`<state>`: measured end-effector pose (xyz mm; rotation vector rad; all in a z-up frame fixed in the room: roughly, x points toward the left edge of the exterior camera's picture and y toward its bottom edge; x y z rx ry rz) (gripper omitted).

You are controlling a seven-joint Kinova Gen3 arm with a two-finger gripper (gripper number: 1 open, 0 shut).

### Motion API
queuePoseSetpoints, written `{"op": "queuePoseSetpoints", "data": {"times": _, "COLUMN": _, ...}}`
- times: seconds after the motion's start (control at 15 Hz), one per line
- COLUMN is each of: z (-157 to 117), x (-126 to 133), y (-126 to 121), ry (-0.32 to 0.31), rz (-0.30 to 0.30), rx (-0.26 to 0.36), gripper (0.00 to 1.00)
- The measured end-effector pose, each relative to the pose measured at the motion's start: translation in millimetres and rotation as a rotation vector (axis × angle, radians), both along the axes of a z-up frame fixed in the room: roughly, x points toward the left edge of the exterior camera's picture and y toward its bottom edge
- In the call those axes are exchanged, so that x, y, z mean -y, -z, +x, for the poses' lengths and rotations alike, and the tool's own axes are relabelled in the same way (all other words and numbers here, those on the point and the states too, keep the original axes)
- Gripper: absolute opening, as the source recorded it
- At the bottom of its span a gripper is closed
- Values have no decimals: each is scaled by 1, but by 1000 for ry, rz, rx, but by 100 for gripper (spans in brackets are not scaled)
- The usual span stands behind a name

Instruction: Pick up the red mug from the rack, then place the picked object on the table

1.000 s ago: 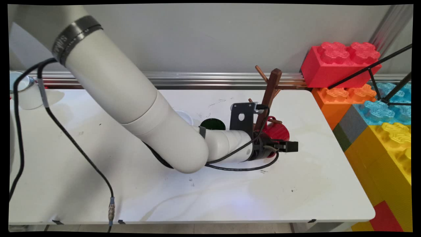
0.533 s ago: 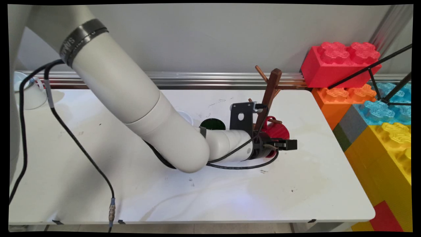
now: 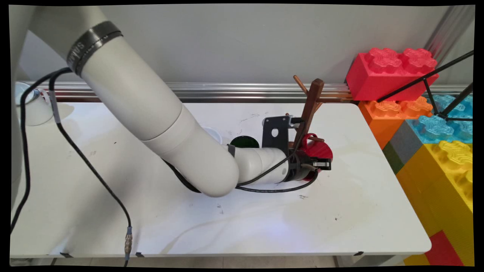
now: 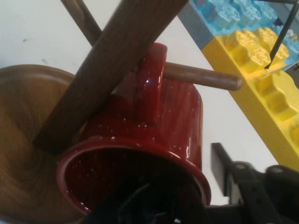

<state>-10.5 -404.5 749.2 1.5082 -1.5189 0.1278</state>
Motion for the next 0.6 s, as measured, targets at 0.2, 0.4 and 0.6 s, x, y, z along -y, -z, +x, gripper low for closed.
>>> {"op": "queuePoseSetpoints", "data": {"times": 0.2, "z": 2, "x": -1, "y": 0, "ry": -1, "rz": 2, "rx": 0, "gripper": 0}}
{"op": "queuePoseSetpoints", "data": {"times": 0.4, "z": 6, "x": -3, "y": -3, "ry": 2, "rz": 4, "rx": -4, "gripper": 0}}
{"op": "queuePoseSetpoints", "data": {"times": 0.6, "z": 8, "x": -4, "y": -6, "ry": 5, "rz": 4, "rx": -16, "gripper": 0}}
